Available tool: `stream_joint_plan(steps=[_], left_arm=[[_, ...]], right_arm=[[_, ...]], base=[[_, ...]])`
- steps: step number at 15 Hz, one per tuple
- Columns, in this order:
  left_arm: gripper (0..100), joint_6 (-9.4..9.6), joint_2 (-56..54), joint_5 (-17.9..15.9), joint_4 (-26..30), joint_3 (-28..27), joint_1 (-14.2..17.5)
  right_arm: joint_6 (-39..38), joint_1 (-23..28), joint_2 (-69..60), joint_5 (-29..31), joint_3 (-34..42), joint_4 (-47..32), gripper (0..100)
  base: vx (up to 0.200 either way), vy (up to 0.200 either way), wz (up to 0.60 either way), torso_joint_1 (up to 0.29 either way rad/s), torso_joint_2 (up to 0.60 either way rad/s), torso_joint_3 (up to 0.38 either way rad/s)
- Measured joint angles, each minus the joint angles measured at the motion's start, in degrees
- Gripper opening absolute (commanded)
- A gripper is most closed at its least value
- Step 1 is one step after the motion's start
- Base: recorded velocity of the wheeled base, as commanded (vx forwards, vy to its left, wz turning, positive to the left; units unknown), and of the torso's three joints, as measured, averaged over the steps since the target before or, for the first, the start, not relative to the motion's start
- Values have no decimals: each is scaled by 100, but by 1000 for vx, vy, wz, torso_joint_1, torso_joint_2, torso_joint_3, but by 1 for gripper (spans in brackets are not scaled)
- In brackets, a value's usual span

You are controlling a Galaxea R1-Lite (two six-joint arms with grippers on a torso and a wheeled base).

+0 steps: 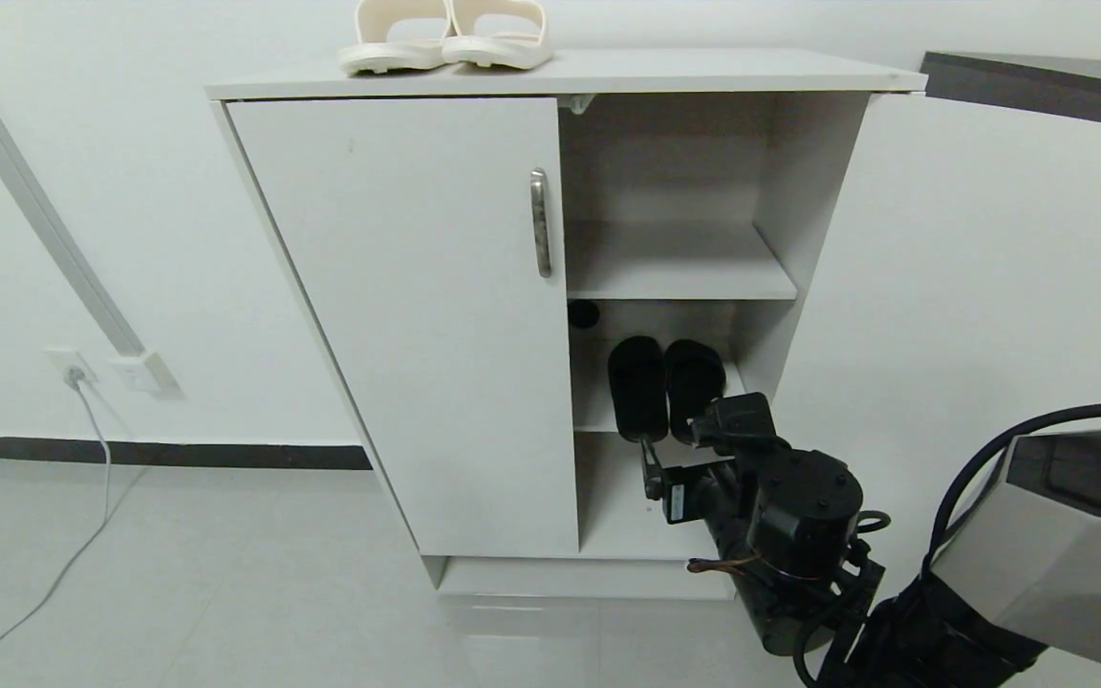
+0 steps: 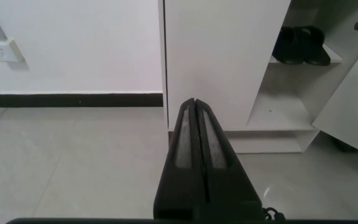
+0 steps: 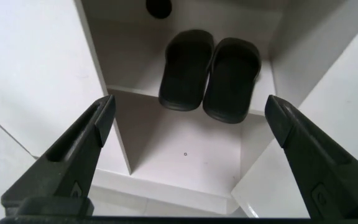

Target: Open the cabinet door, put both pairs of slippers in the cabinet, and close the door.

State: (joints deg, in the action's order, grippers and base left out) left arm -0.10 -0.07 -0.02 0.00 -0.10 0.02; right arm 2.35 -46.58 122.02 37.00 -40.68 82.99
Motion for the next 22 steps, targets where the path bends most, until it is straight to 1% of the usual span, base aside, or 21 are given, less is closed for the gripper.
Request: stream_joint_plan(steps=[15, 22], left_arm=[[0, -15, 0, 2, -5, 0, 0], [0, -15, 0, -2, -5, 0, -7]], right_arm=[[21, 28, 12, -16, 163, 126, 100], [22, 22, 23, -49, 226, 205, 100]], base=[[0, 0, 0, 0, 0, 0], [0, 200, 0, 4, 3, 3]])
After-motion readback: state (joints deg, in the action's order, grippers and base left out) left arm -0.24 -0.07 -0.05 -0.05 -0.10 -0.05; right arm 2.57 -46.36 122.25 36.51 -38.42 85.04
